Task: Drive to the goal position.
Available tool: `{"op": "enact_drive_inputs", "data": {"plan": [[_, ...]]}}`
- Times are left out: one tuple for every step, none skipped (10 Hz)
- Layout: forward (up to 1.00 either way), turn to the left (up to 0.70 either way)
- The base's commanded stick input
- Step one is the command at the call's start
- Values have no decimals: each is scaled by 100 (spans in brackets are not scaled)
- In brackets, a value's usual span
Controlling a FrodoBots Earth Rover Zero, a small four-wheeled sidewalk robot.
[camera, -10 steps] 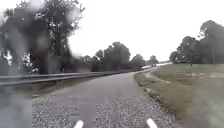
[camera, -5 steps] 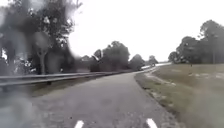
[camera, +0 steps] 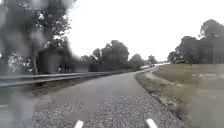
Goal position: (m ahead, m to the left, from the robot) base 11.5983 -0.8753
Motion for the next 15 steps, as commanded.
{"op": "enact_drive_inputs", "data": {"plan": [[98,0],[98,0],[98,0],[98,0],[98,0],[98,0],[98,0],[98,0],[99,0],[99,0],[99,0],[99,0],[99,0],[99,0],[99,0]]}}
